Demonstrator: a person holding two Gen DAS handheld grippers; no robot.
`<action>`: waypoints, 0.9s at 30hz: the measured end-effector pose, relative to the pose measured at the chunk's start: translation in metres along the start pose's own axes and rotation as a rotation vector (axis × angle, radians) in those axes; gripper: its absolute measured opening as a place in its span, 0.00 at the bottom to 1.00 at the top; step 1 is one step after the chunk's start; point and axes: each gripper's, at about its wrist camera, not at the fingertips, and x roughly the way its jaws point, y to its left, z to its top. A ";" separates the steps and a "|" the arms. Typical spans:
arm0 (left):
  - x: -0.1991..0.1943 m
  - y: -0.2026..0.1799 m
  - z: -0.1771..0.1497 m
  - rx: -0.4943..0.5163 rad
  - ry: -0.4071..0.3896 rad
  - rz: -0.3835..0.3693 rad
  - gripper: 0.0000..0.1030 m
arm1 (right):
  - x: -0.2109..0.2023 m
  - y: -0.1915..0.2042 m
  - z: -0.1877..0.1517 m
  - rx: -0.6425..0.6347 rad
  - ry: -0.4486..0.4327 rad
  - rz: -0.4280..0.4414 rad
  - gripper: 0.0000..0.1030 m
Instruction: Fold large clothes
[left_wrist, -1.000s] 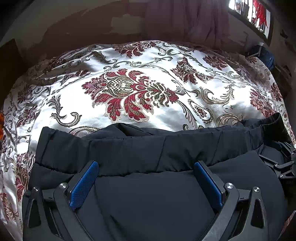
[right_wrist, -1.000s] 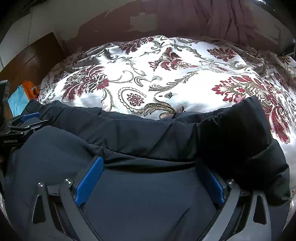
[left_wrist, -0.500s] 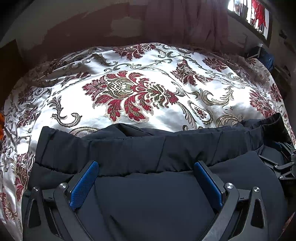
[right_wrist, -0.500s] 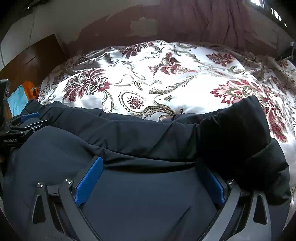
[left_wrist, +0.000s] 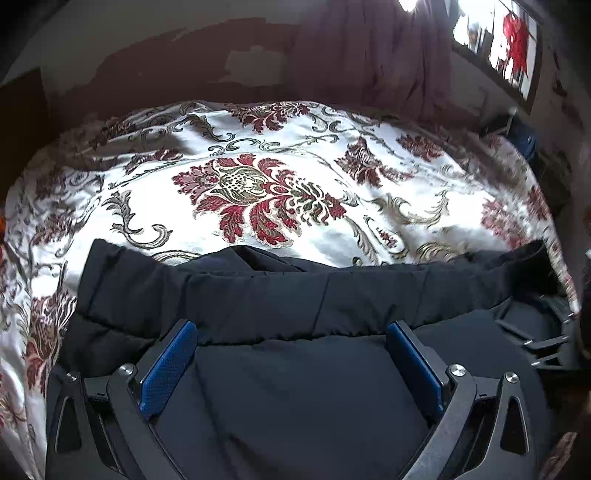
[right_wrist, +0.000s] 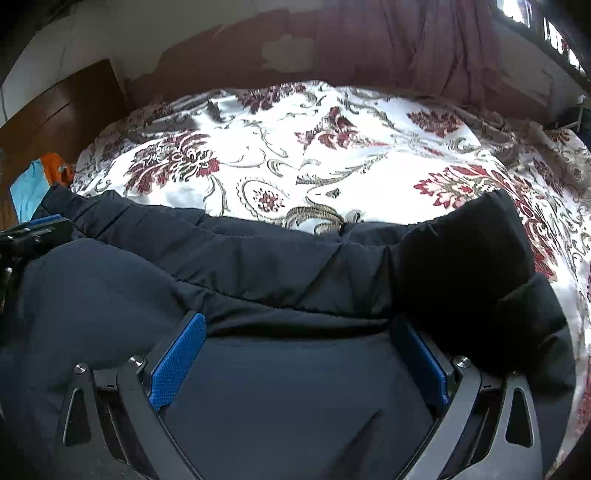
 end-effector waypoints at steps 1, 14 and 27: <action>-0.006 0.003 0.000 -0.016 0.000 -0.006 1.00 | -0.005 0.001 0.000 -0.005 0.005 -0.012 0.96; -0.076 0.060 -0.014 -0.110 -0.008 0.103 1.00 | -0.078 -0.045 0.005 -0.008 -0.032 -0.171 0.96; -0.047 0.130 -0.054 -0.483 0.182 -0.071 1.00 | -0.035 -0.102 -0.043 0.285 0.117 -0.023 0.96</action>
